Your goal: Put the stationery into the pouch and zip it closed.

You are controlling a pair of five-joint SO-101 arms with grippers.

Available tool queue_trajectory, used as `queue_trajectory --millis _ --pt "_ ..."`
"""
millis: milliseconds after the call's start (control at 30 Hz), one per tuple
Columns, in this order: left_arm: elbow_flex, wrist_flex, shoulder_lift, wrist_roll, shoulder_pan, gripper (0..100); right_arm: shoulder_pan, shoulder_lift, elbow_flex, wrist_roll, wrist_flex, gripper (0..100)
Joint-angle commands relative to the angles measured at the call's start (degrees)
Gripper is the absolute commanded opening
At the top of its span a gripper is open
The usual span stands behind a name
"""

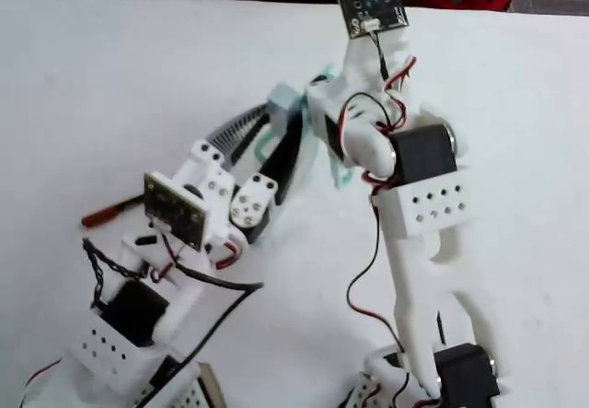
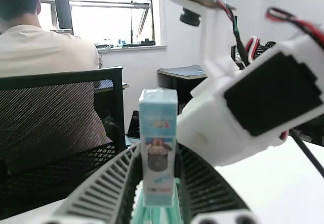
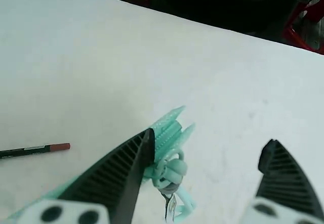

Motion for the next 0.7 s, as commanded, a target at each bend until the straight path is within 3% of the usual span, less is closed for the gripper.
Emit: queue_trajectory --millis 0,300,433,567,667 --pt "-0.35 -2.90 2.59 0.97 -0.57 3 -0.57 0.40 0.35 -0.26 1.10 33.0" --pt "-0.53 -5.19 9.98 0.97 -0.22 3 -0.40 0.57 0.26 -0.26 0.84 33.0" --pt "-0.26 -4.04 9.98 1.05 -0.75 13 -0.40 0.57 0.26 -0.26 0.84 33.0" --pt "-3.52 4.04 8.40 5.01 -2.24 17 -0.40 0.66 0.26 -0.26 0.75 33.0" --pt "-9.23 15.21 3.12 7.65 -4.44 20 -0.40 0.75 0.26 -0.26 0.75 33.0"
